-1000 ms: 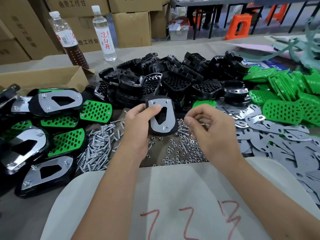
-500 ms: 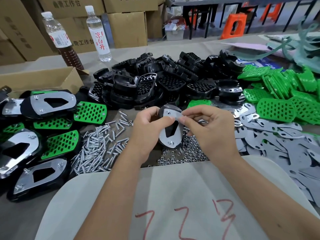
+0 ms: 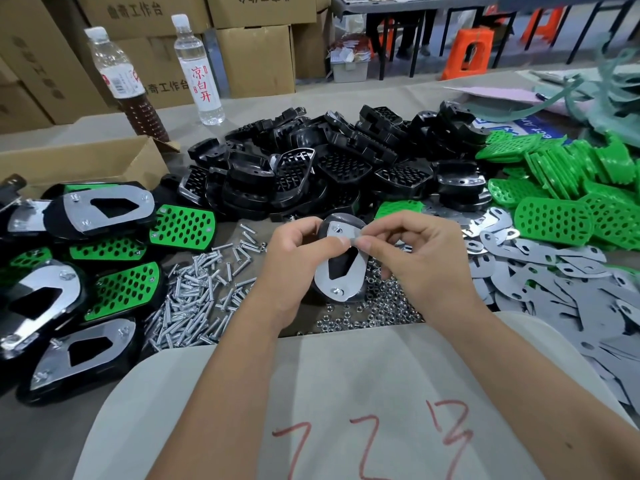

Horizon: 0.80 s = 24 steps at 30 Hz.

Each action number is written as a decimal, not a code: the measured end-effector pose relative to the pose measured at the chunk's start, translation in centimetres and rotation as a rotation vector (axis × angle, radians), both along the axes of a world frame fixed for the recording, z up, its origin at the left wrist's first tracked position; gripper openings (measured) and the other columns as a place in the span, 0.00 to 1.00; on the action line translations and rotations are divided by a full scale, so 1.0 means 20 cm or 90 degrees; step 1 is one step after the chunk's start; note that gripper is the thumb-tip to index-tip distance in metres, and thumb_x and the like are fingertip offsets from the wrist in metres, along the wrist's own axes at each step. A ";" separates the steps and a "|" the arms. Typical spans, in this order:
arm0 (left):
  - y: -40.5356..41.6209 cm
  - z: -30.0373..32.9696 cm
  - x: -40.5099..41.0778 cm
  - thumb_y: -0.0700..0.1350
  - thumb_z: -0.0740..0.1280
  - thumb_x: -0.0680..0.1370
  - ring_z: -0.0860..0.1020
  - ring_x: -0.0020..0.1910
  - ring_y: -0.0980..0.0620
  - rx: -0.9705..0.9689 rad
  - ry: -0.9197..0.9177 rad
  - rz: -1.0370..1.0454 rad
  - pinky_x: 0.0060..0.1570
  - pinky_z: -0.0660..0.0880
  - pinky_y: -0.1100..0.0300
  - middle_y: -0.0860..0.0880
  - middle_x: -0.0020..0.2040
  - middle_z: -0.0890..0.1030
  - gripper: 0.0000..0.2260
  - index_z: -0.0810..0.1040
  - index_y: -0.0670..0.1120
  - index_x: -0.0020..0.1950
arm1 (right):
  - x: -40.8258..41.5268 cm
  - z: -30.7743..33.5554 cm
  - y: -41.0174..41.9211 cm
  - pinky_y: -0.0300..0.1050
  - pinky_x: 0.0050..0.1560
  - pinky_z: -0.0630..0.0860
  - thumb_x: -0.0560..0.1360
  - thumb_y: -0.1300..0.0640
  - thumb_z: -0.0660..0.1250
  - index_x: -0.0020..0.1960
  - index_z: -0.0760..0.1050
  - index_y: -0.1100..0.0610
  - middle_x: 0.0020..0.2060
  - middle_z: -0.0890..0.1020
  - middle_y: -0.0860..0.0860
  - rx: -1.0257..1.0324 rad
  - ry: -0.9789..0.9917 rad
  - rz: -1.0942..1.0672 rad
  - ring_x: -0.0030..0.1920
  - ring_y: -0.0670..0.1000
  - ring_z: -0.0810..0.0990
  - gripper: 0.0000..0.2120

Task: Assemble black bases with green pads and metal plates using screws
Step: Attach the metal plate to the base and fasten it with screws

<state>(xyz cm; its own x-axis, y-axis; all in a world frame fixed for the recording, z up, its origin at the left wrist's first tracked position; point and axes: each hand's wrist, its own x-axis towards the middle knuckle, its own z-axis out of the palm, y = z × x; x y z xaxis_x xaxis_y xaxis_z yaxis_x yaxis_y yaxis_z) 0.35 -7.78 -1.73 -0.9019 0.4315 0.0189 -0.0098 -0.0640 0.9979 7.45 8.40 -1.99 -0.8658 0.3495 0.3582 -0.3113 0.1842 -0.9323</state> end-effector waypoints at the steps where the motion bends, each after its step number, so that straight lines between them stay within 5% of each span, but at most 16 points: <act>1: 0.00 0.00 0.00 0.44 0.74 0.70 0.78 0.43 0.44 0.004 -0.005 0.002 0.47 0.72 0.48 0.39 0.44 0.81 0.17 0.81 0.33 0.51 | 0.00 0.00 0.00 0.38 0.28 0.76 0.71 0.66 0.80 0.43 0.86 0.57 0.34 0.82 0.54 -0.001 0.005 0.011 0.32 0.47 0.77 0.06; 6: -0.01 0.00 0.00 0.44 0.74 0.69 0.79 0.42 0.45 0.003 -0.020 0.006 0.45 0.74 0.52 0.41 0.42 0.82 0.15 0.82 0.36 0.50 | -0.01 -0.01 0.02 0.49 0.34 0.84 0.74 0.67 0.77 0.46 0.87 0.56 0.37 0.83 0.53 0.006 -0.004 0.036 0.36 0.51 0.81 0.07; 24: 0.00 -0.01 0.00 0.44 0.72 0.70 0.80 0.45 0.42 0.021 -0.025 -0.006 0.49 0.75 0.46 0.38 0.46 0.83 0.15 0.83 0.37 0.53 | -0.01 -0.01 0.03 0.47 0.33 0.83 0.74 0.65 0.77 0.46 0.87 0.53 0.41 0.84 0.52 0.063 0.038 0.031 0.40 0.55 0.83 0.07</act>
<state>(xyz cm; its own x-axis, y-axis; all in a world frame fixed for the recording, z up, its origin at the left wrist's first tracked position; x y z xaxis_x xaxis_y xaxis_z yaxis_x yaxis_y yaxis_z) 0.32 -7.82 -1.94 -0.8984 0.4391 -0.0025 -0.0497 -0.0961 0.9941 7.32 9.05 -2.27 -0.8570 0.2675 0.4404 -0.3770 0.2570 -0.8898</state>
